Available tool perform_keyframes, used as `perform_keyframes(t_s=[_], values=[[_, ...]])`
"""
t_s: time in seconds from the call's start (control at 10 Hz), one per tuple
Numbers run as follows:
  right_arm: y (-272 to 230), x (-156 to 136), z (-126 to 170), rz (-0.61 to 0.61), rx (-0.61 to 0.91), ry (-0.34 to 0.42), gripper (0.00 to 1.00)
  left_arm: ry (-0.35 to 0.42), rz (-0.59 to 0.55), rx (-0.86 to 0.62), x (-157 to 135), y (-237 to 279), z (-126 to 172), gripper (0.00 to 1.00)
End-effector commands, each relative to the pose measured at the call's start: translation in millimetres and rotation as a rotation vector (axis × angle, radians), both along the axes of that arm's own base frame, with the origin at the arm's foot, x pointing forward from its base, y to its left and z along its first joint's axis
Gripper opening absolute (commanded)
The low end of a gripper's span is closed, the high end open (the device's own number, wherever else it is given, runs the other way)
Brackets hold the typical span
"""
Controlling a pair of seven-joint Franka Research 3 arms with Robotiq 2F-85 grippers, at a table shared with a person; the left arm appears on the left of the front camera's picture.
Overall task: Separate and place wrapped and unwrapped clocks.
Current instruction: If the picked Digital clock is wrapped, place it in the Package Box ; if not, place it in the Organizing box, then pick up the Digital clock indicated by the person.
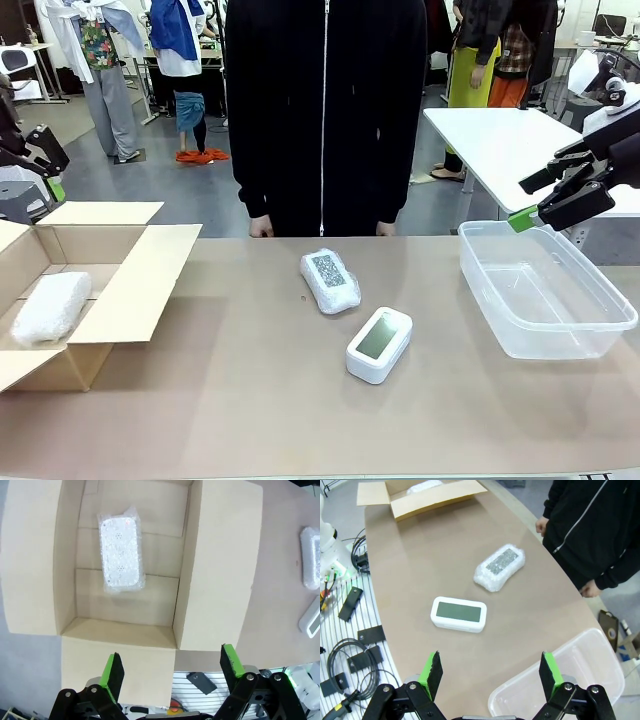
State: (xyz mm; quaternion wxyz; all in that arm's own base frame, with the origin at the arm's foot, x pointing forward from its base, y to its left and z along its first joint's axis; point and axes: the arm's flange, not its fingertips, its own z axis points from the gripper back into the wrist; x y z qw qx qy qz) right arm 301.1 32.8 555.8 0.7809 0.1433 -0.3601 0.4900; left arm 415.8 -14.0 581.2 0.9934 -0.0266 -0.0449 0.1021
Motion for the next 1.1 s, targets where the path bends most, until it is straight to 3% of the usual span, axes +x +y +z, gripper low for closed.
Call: perform_keyframes(t_s=[0.0,0.9,1.0], values=[[0.5,2.1,-2.1,0.018,0.014,0.007,1.00,0.004,-0.010,0.001,-1.4,-0.2,-0.6,1.00],[0.5,2.1,-2.1,0.018,0.014,0.007,1.00,0.001,0.000,0.000,0.0,0.0,-0.3,1.00],[0.5,2.1,-2.1,0.018,0.014,0.007,1.00,-0.059,-0.212,-0.115,14.4,-36.4,10.1,1.00]])
